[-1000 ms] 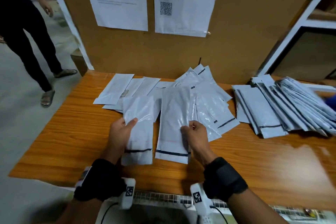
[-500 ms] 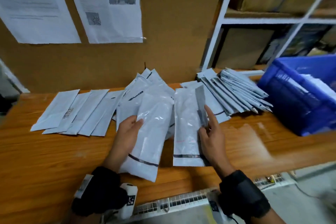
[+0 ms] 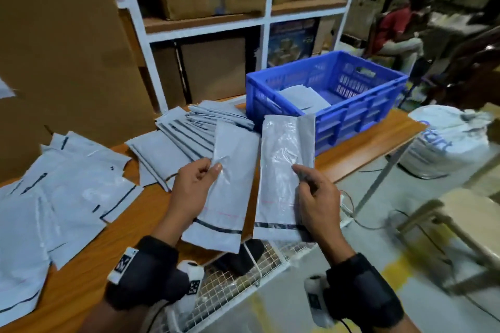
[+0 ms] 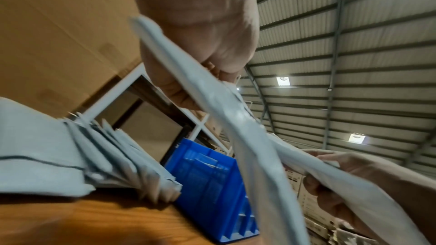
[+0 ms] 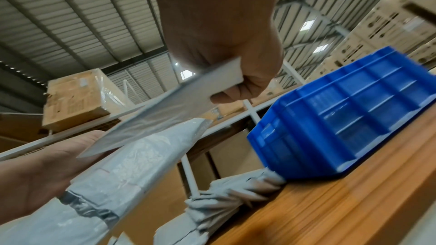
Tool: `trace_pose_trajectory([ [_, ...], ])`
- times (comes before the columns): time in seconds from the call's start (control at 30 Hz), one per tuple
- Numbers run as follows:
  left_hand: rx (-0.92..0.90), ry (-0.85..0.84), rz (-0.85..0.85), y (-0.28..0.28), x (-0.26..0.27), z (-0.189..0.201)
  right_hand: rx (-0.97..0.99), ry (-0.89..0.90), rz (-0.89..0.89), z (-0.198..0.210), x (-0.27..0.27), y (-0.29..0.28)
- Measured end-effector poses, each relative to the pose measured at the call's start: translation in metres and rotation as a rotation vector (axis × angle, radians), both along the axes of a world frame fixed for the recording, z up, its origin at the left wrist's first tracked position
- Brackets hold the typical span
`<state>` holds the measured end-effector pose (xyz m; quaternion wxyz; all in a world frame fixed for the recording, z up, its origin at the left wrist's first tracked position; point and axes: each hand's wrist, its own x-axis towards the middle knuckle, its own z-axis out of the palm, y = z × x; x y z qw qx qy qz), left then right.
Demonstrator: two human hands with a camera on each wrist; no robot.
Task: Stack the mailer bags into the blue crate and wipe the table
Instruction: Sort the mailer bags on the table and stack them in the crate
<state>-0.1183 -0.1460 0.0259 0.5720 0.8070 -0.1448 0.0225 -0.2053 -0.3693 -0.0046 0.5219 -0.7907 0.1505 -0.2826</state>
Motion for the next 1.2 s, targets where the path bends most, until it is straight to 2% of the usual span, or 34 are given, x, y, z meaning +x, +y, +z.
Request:
trace_pose_trajectory([
  [0.23, -0.018, -0.043, -0.040, -0.115, 0.006, 0.036, 0.054, -0.092, -0.143, 0.021, -0.018, -0.111],
  [0.47, -0.054, -0.152, -0.077, -0.190, 0.040, 0.059, 0.073, -0.145, -0.190, 0.026, -0.002, -0.186],
  [0.63, -0.064, -0.199, -0.012, -0.235, 0.074, 0.061, 0.047, -0.142, -0.170, 0.032, 0.034, -0.238],
  [0.9, -0.139, -0.107, -0.013, -0.289, 0.134, 0.055, -0.013, -0.107, -0.016, 0.052, 0.119, -0.320],
  [1.0, -0.110, -0.054, -0.073, -0.296, 0.156, 0.051, -0.056, -0.095, 0.019, 0.057, 0.148, -0.351],
  [1.1, -0.060, -0.020, -0.050, -0.298, 0.171, 0.052, -0.068, -0.057, 0.044, 0.057, 0.176, -0.378],
  [1.2, 0.071, -0.130, 0.034, -0.300, 0.182, 0.058, -0.056, -0.049, 0.101, 0.056, 0.209, -0.394],
])
